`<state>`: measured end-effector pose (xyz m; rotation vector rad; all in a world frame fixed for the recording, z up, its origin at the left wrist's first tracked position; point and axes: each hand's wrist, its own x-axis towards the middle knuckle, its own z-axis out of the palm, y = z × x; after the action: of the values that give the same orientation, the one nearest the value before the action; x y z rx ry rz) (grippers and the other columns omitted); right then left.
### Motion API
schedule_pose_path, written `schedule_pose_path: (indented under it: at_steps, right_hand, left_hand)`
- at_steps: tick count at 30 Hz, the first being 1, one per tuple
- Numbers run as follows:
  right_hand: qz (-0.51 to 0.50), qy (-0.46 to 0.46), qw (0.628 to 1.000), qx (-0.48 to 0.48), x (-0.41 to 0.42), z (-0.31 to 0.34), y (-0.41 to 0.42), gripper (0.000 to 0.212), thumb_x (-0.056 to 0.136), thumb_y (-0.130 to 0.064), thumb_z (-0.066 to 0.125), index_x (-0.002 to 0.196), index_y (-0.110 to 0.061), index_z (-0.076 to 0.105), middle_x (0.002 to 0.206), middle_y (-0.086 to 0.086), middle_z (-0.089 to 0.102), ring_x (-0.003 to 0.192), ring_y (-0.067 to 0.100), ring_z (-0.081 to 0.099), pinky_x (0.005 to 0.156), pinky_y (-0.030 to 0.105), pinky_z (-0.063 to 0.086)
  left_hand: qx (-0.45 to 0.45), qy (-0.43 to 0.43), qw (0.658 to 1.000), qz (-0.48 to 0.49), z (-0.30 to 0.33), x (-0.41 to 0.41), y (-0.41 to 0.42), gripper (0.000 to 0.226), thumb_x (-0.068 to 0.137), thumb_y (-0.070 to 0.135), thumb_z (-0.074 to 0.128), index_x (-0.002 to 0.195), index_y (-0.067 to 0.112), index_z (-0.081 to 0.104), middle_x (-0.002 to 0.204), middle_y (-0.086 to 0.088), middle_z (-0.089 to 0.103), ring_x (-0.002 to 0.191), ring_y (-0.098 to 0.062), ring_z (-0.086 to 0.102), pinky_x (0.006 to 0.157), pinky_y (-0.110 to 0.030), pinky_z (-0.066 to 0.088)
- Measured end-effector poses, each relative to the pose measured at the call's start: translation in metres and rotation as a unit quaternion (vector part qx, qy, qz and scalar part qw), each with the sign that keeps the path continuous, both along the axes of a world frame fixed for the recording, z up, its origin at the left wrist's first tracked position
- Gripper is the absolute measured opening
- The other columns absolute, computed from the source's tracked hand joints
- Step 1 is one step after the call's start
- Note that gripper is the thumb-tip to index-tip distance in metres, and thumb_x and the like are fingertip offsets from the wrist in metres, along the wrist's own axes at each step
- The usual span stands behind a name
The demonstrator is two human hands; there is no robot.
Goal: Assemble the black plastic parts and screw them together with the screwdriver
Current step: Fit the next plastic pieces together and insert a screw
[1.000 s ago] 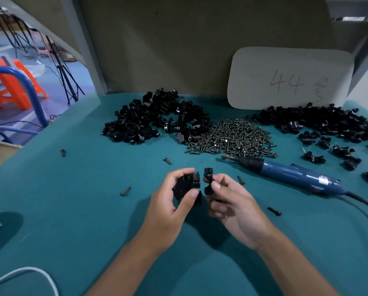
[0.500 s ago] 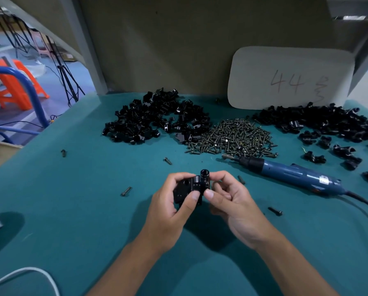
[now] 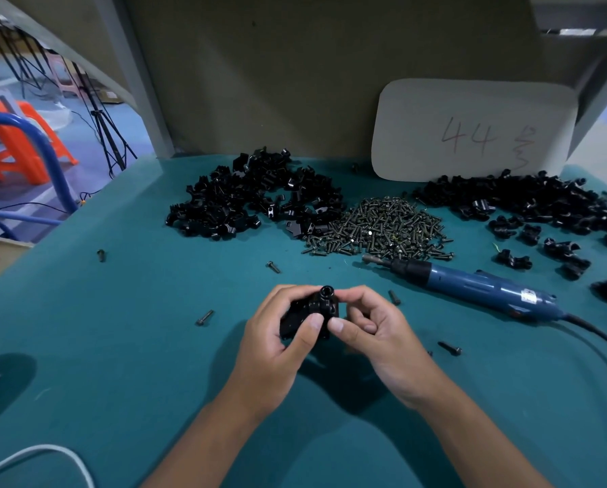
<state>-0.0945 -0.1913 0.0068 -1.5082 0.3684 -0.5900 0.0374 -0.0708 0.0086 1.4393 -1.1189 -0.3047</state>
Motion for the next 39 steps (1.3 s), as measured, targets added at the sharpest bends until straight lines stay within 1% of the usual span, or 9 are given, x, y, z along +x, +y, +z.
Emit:
schedule_pose_path:
  at_steps: [2,5,10,15,19,23,27,34,39]
  right_hand:
    - [-0.001,-0.004,1.0,0.005,0.0005,-0.0003,0.0008,0.044,0.07,-0.064,0.082,0.105,-0.039,0.069,0.07,-0.01,0.024,0.065,0.014,0.026,0.067,0.033,0.031]
    - [-0.005,-0.003,1.0,0.007,0.0015,-0.0006,0.0019,0.043,0.07,-0.064,0.083,0.103,-0.04,0.069,0.069,-0.011,0.024,0.068,0.025,0.023,0.069,0.039,0.03]
    - [0.001,0.002,1.0,-0.001,0.0014,-0.0028,-0.0002,0.043,0.07,-0.063,0.083,0.103,-0.04,0.069,0.068,-0.014,0.026,0.065,0.01,0.027,0.066,0.031,0.03]
    - [0.004,0.001,1.0,-0.003,0.001,-0.0023,-0.0006,0.041,0.071,-0.062,0.083,0.102,-0.041,0.069,0.068,-0.014,0.026,0.064,0.01,0.026,0.066,0.035,0.028]
    - [0.003,0.002,1.0,-0.012,0.0006,-0.0007,-0.0003,0.027,0.076,-0.048,0.08,0.1,-0.043,0.069,0.067,-0.015,0.026,0.062,0.008,0.027,0.066,0.033,0.028]
    - [-0.001,0.011,1.0,-0.02,0.0001,0.001,0.0003,0.023,0.078,-0.044,0.078,0.099,-0.043,0.068,0.067,-0.016,0.027,0.062,0.007,0.027,0.064,0.029,0.028]
    - [-0.002,0.017,0.999,-0.028,-0.0011,0.003,0.0007,0.02,0.082,-0.033,0.076,0.098,-0.043,0.068,0.066,-0.016,0.027,0.061,0.006,0.026,0.061,0.024,0.027]
    - [-0.006,0.016,0.999,-0.042,-0.0019,0.0068,0.003,0.019,0.081,-0.036,0.077,0.096,-0.042,0.067,0.067,-0.015,0.026,0.062,0.006,0.025,0.058,0.019,0.027]
    - [-0.023,0.033,0.997,-0.071,-0.0017,0.0058,0.0026,0.021,0.083,-0.041,0.079,0.099,-0.041,0.066,0.067,-0.014,0.027,0.062,0.006,0.027,0.058,0.018,0.028]
  left_hand:
    - [0.0,-0.001,1.0,0.005,-0.0003,0.0002,-0.0003,0.026,0.094,0.042,0.058,0.117,0.032,0.064,0.11,0.009,0.065,0.106,-0.019,0.064,0.087,-0.019,0.047]
    - [-0.006,-0.001,1.0,0.007,0.0002,0.0,-0.0005,0.023,0.094,0.041,0.058,0.116,0.034,0.064,0.11,0.01,0.065,0.106,-0.018,0.064,0.087,-0.018,0.047]
    - [-0.011,0.008,1.0,0.004,0.0006,-0.0001,-0.0002,0.022,0.094,0.041,0.059,0.115,0.035,0.064,0.109,0.01,0.065,0.105,-0.018,0.064,0.087,-0.018,0.047]
    - [-0.015,0.015,1.0,0.0,0.0008,-0.0006,-0.0003,0.022,0.094,0.04,0.06,0.115,0.034,0.065,0.109,0.009,0.065,0.106,-0.019,0.064,0.087,-0.018,0.047]
    - [-0.016,0.014,1.0,-0.002,0.0016,-0.0005,0.0001,0.022,0.094,0.04,0.059,0.115,0.035,0.065,0.11,0.011,0.065,0.107,-0.018,0.064,0.088,-0.017,0.047]
    - [-0.018,0.006,1.0,-0.001,0.002,0.0,0.0,0.023,0.095,0.039,0.06,0.115,0.033,0.065,0.11,0.013,0.065,0.107,-0.016,0.065,0.089,-0.016,0.046]
    - [-0.01,0.008,1.0,-0.005,0.0014,0.0007,-0.0002,0.023,0.094,0.04,0.06,0.115,0.033,0.066,0.109,0.013,0.065,0.106,-0.016,0.065,0.088,-0.016,0.046]
    - [0.003,-0.002,1.0,-0.004,0.0007,0.0025,0.0002,0.019,0.094,0.042,0.06,0.112,0.039,0.065,0.108,0.012,0.064,0.104,-0.016,0.064,0.085,-0.016,0.046]
    - [0.004,-0.019,1.0,0.011,-0.001,0.0017,-0.0009,0.02,0.093,0.043,0.059,0.111,0.037,0.063,0.107,0.015,0.064,0.103,-0.016,0.064,0.085,-0.018,0.047]
